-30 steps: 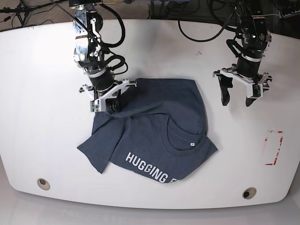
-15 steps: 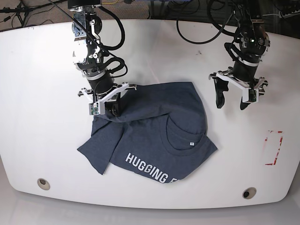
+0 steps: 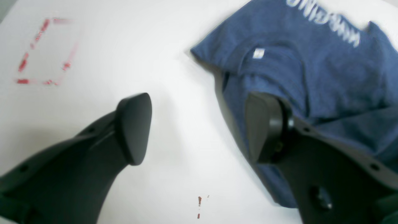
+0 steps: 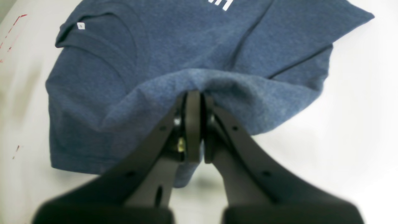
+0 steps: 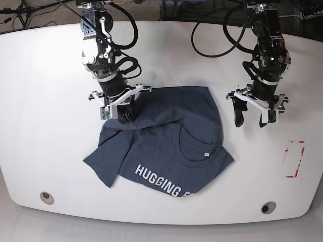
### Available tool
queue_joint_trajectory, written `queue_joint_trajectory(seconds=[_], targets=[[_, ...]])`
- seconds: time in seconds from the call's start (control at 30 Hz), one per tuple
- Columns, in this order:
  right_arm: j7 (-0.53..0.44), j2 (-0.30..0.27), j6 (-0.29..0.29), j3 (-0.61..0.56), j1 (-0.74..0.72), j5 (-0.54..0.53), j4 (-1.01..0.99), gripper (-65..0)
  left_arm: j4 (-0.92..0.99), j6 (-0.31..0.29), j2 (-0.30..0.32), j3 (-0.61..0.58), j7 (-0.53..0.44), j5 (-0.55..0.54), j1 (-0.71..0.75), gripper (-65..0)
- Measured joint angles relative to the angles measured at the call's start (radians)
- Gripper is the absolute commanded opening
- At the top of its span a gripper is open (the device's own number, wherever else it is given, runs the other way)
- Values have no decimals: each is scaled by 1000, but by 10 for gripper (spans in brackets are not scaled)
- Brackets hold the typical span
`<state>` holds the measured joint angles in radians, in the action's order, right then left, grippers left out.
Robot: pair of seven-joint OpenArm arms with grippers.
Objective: Fold the T-shirt properly
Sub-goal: 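Move the left gripper down to the shirt edge opposite the right gripper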
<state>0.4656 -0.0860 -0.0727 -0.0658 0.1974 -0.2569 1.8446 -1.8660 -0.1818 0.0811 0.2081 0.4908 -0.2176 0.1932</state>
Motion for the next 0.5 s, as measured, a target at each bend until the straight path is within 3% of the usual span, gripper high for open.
queue_joint_trajectory(seconds=[0.5], targets=[[11,-26,-4,-1,0,-2,25,-649,59,3,-2,-17,8,6,-28,-226]])
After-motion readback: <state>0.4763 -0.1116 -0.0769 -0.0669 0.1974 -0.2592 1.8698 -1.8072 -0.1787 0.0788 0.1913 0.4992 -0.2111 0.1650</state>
